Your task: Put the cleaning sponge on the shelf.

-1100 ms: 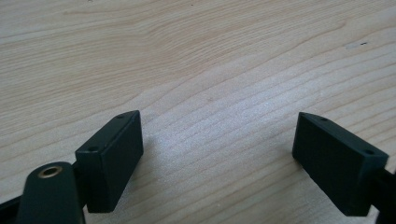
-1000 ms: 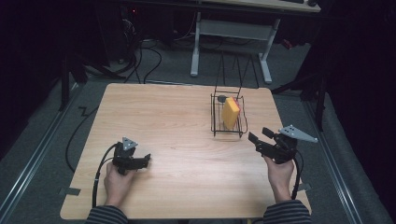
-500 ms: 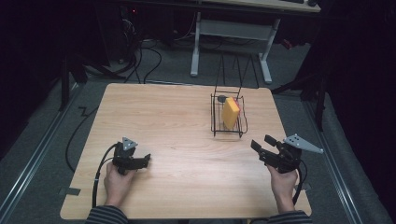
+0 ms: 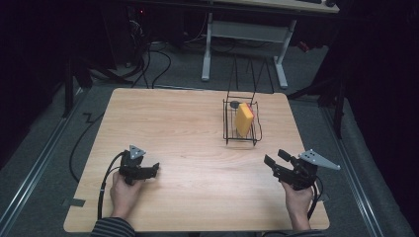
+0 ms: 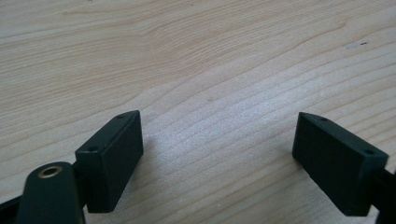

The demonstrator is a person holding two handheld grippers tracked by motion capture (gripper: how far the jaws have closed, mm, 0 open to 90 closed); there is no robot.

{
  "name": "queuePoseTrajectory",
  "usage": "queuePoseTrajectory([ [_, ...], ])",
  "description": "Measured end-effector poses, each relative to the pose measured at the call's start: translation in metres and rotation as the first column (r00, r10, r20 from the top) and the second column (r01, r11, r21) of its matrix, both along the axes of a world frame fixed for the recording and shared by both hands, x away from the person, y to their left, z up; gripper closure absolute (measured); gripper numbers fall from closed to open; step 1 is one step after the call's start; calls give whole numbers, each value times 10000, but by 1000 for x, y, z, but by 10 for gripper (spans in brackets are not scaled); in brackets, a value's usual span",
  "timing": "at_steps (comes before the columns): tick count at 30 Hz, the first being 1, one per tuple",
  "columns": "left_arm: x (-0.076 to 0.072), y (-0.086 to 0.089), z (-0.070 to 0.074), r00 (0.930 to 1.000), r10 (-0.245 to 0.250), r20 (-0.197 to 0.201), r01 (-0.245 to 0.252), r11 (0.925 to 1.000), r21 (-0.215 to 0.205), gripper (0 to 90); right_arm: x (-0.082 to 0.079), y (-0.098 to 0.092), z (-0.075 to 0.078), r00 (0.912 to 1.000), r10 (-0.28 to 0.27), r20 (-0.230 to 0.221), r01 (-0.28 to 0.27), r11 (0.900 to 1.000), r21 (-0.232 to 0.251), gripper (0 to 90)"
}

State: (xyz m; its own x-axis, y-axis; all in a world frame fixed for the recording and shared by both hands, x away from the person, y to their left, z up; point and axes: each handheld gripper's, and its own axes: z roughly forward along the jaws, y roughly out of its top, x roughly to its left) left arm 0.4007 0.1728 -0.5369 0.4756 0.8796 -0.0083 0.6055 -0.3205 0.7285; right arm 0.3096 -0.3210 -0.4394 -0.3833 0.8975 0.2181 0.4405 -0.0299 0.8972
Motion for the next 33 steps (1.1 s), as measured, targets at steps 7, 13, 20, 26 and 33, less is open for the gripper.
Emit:
queuePoseTrajectory([
  [7,0,0,0,10000,1,1,-1,10000,-2,168,-1,2,-8,9999,49,-105,-49,10000,56,335],
  [13,0,0,0,10000,1,0,-1,10000,-1,168,1,7,-15,9997,136,-197,-136,9999,3,336],
  [20,0,0,0,10000,0,0,0,10000,1,168,5,14,-23,9992,194,-349,-198,9997,-114,338],
  [26,0,0,0,10000,2,-6,-2,10000,12,168,9,17,-28,9987,193,-471,-202,9997,-170,342],
  [33,0,0,0,10000,2,-6,-2,10000,13,168,13,21,-33,9983,197,-549,-212,9994,-286,345],
])
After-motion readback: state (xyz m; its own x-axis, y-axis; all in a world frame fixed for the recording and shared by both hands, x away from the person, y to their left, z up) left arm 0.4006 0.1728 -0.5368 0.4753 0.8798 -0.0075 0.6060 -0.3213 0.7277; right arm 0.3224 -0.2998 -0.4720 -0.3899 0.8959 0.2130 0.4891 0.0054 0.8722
